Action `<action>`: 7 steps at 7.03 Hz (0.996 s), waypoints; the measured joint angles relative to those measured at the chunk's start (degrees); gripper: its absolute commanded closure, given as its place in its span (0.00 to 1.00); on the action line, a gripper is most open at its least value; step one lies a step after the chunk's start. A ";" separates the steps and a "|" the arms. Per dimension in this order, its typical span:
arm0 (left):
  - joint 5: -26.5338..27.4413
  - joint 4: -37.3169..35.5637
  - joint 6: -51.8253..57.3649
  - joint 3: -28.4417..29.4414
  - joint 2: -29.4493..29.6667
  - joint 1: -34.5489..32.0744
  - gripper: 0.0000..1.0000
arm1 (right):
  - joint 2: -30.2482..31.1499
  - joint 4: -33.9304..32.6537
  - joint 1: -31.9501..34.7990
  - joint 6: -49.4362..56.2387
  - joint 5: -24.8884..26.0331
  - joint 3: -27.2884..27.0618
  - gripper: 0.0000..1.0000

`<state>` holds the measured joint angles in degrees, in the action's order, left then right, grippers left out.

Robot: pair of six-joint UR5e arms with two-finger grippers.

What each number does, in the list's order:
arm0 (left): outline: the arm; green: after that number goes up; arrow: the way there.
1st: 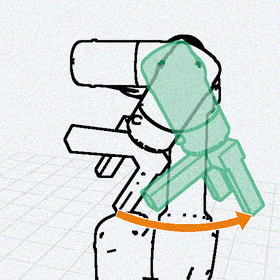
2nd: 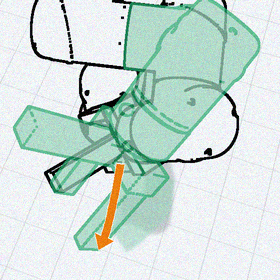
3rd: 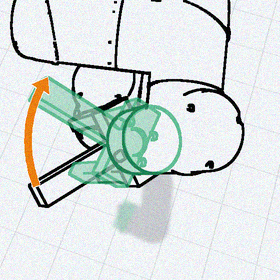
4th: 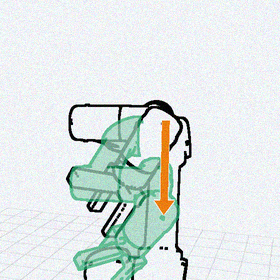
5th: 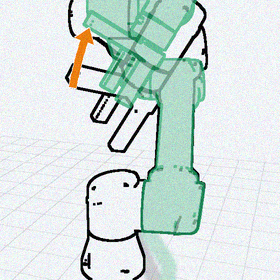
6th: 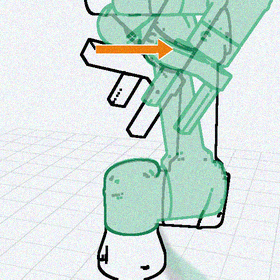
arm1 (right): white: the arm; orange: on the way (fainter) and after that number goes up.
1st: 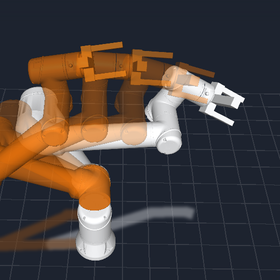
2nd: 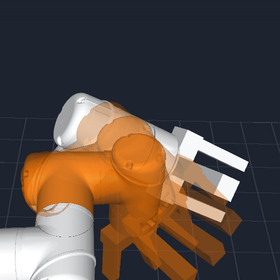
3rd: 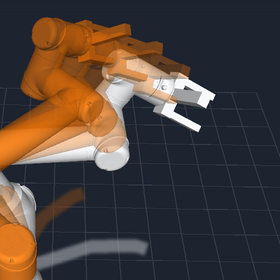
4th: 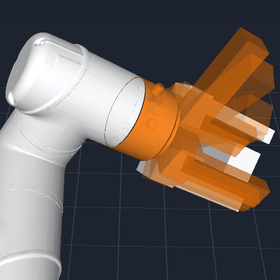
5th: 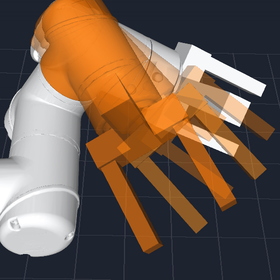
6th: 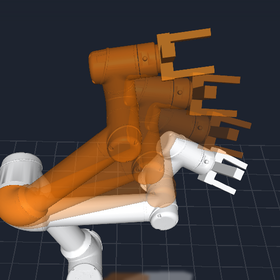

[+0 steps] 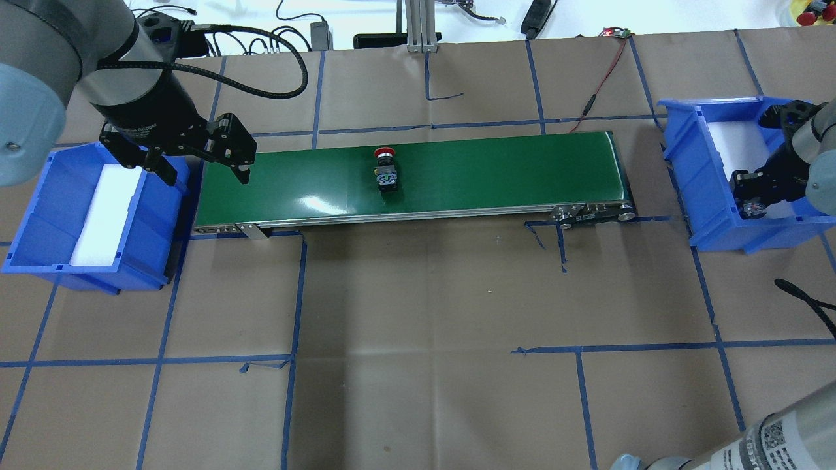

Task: Transport two buttons from left to right
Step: 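Carry the yellow button into the bin beside the right arm and release, then move the right gripper back over the belt above the red button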

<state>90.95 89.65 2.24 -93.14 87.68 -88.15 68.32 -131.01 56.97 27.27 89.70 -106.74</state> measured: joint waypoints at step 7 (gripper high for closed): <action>-0.86 -0.06 -0.29 -0.89 -0.87 -0.01 0.00 | 8.62 8.71 0.96 -3.34 -0.26 7.76 0.00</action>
<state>90.09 89.59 1.96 -94.03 86.81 -88.16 76.94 -122.30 57.93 23.93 89.44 -98.98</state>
